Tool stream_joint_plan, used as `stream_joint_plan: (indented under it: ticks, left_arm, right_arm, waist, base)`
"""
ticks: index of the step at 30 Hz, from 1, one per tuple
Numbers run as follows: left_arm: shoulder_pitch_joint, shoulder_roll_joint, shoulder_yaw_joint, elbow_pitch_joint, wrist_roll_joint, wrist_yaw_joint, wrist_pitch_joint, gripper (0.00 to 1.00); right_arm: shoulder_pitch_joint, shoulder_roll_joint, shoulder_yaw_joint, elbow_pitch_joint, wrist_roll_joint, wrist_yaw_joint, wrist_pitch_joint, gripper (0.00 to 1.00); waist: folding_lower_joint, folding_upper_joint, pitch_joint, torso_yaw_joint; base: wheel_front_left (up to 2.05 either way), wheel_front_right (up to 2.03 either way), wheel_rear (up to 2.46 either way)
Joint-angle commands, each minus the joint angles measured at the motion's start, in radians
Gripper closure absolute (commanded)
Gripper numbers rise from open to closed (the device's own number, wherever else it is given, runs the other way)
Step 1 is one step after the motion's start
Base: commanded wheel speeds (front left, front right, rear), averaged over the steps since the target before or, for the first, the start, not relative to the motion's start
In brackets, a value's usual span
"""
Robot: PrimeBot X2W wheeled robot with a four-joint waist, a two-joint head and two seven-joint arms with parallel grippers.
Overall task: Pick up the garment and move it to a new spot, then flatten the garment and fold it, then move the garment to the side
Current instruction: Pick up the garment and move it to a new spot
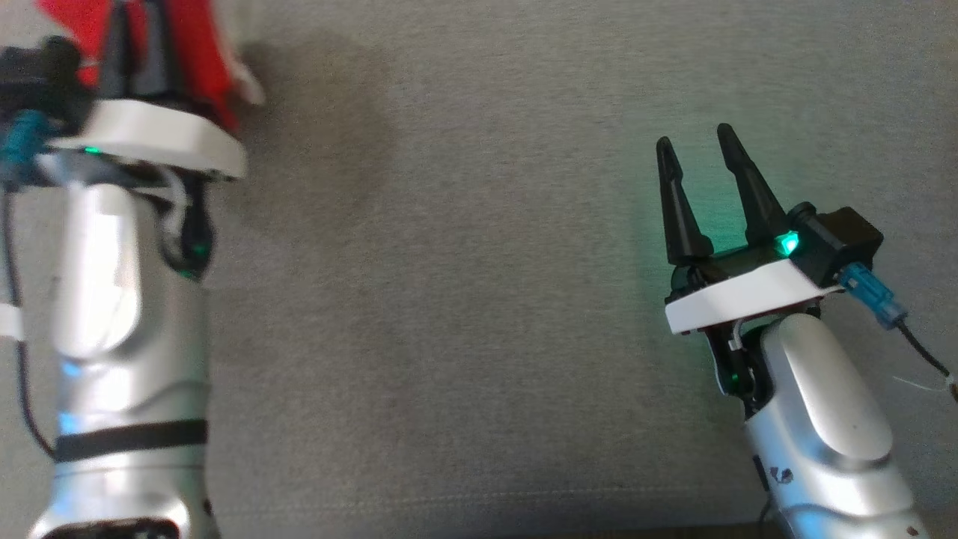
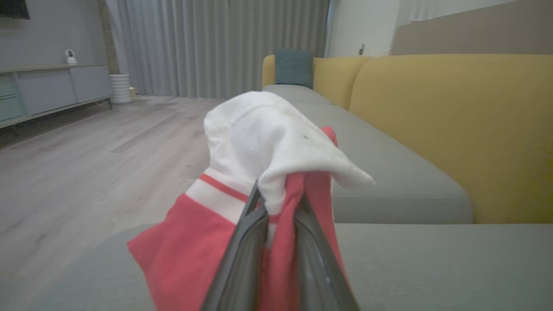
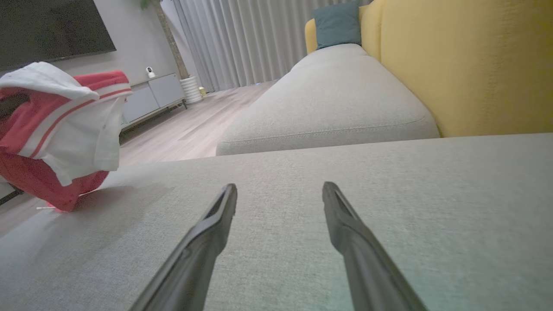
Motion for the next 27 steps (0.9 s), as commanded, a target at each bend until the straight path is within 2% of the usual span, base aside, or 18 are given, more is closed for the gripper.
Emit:
stream_joint_plan:
  ticks: [1, 6, 8, 9, 13, 17, 18, 19, 20, 24, 27]
  left_arm:
    - [0.004, 0.017, -0.010, -0.052, 0.003, -0.012, -0.005, 1.00]
    - [0.038, -0.013, -0.141, -0.085, -0.043, -0.032, -0.005, 1.00]
    - [0.051, -0.014, -0.221, -0.092, -0.103, -0.033, -0.005, 1.00]
    - [0.051, -0.014, -0.221, -0.092, -0.103, -0.033, -0.005, 1.00]
    - [0.085, -0.014, -0.395, -0.103, -0.196, 0.000, -0.005, 1.00]
    - [0.121, -0.014, -0.536, -0.096, -0.240, 0.036, -0.005, 1.00]
    - [0.128, -0.014, -0.564, -0.093, -0.244, 0.042, -0.005, 0.85]
    - [0.136, -0.014, -0.586, -0.089, -0.248, 0.049, -0.005, 0.52]
    - [0.144, -0.014, -0.601, -0.085, -0.252, 0.057, -0.005, 0.00]
    - [0.183, -0.015, -0.607, -0.082, -0.257, 0.088, -0.005, 0.00]
    - [0.222, -0.015, -0.569, -0.090, -0.251, 0.108, -0.005, 0.00]
  right_arm:
    - [0.004, 0.017, 0.017, -0.035, 0.011, -0.001, -0.011, 0.00]
    - [0.013, 0.017, 0.013, -0.038, 0.035, -0.001, -0.011, 0.00]
    - [0.014, 0.017, 0.013, -0.039, 0.044, -0.001, -0.011, 0.00]
    - [0.014, 0.017, 0.013, -0.039, 0.044, -0.001, -0.011, 0.00]
    - [0.020, 0.017, 0.014, -0.040, 0.058, -0.001, -0.011, 0.00]
    - [0.029, 0.017, 0.010, -0.036, 0.069, -0.001, -0.011, 0.00]
    - [0.032, 0.017, 0.010, -0.036, 0.070, -0.001, -0.011, 0.00]
    - [0.035, 0.017, 0.010, -0.036, 0.071, -0.001, -0.011, 0.00]
    - [0.037, 0.017, 0.010, -0.035, 0.071, -0.001, -0.011, 0.00]
    - [0.044, 0.017, 0.005, -0.028, 0.070, -0.001, -0.011, 0.00]
    - [0.047, 0.018, 0.013, -0.021, 0.065, -0.001, -0.011, 0.00]
  waist:
    - [0.0000, 0.0000, -0.022, -0.046]
    - [0.0000, 0.0000, -0.037, -0.123]
    - [0.0000, 0.0000, -0.039, -0.155]
    - [0.0000, 0.0000, -0.039, -0.155]
    - [0.0000, 0.0000, -0.039, -0.207]
    - [0.0000, 0.0000, -0.042, -0.235]
    - [0.0000, 0.0000, -0.043, -0.238]
    - [0.0000, 0.0000, -0.044, -0.240]
    - [0.0000, 0.0000, -0.045, -0.240]
    - [0.0000, 0.0000, -0.054, -0.227]
    - [0.0000, 0.0000, -0.067, -0.206]
  base:
    - [0.00, 0.00, 0.00]
    - [0.00, 0.00, 0.00]
    - [0.00, 0.00, 0.00]
    - [0.00, 0.00, 0.00]
    - [0.00, 0.00, 0.00]
    - [0.00, 0.00, 0.00]
    - [0.00, 0.00, 0.00]
    - [0.00, 0.00, 0.00]
    - [0.00, 0.00, 0.00]
    - [0.00, 0.00, 0.00]
    - [0.00, 0.00, 0.00]
